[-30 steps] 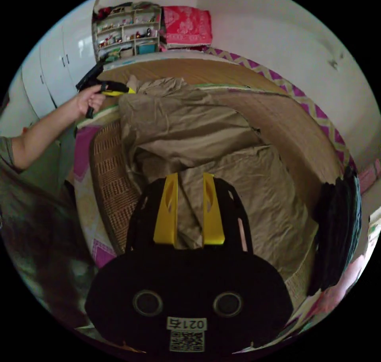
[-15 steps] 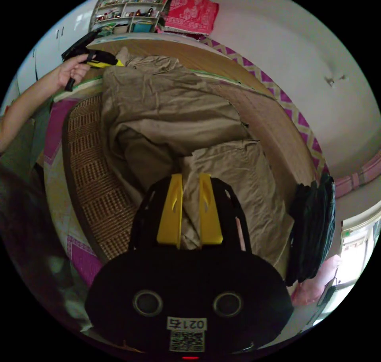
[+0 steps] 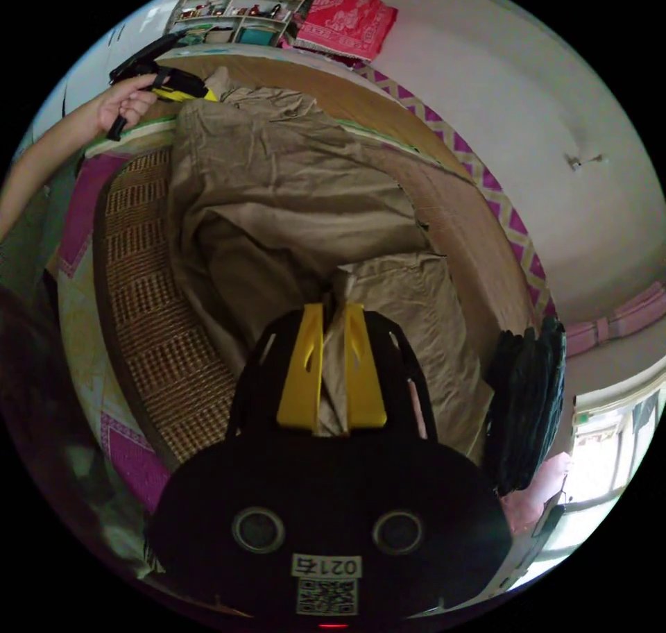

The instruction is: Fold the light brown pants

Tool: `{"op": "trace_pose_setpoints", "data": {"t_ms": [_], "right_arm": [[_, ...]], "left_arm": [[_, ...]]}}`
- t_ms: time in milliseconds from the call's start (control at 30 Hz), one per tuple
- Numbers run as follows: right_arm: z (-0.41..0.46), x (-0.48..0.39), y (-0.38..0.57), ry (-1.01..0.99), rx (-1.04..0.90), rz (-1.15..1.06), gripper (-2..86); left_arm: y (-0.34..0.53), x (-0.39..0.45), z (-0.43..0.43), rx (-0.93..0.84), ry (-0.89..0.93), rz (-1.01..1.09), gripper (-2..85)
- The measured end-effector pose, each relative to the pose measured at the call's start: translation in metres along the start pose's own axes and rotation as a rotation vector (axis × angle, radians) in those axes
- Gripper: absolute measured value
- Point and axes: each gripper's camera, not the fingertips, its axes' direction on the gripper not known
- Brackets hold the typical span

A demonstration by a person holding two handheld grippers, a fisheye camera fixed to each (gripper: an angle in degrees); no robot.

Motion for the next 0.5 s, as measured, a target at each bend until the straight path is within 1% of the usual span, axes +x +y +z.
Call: {"op": "trace_pose_setpoints", "data": {"t_ms": [100, 167, 267, 333, 367, 433, 467, 500], "right_arm": [[0.005, 0.01, 0.003, 0.075, -0.022, -0.034, 0.8], [-0.001, 0.027, 0.009, 0.065, -0.008, 0.0, 0.1], [-0.035, 0.099, 0.038, -0.115, 0.123, 0.233, -0.3], [-0.081, 0.181, 0.088, -0.208, 0.275, 0.461, -0.1], [-0.094, 0.203, 0.105, -0.217, 0.313, 0.515, -0.1], [-0.144, 0.283, 0.186, -0.193, 0.438, 0.732, 0.0], [-0.155, 0.302, 0.21, -0.185, 0.461, 0.784, 0.0], [-0.174, 0.335, 0.26, -0.163, 0.493, 0.886, 0.0]], "left_arm": [[-0.003, 0.007, -0.006, 0.001, -0.005, 0.002, -0.1], [-0.005, 0.01, -0.008, 0.001, -0.005, 0.001, -0.1], [-0.007, 0.017, -0.013, 0.004, -0.004, 0.001, -0.3], [-0.009, 0.025, -0.016, 0.003, -0.015, 0.016, -0.4], [-0.009, 0.027, -0.016, 0.002, -0.017, 0.017, -0.5], [-0.011, 0.031, -0.018, -0.001, -0.014, 0.009, -0.5], [-0.011, 0.032, -0.018, -0.001, -0.011, 0.006, -0.6], [-0.011, 0.034, -0.019, -0.001, -0.006, 0.001, -0.6]]}}
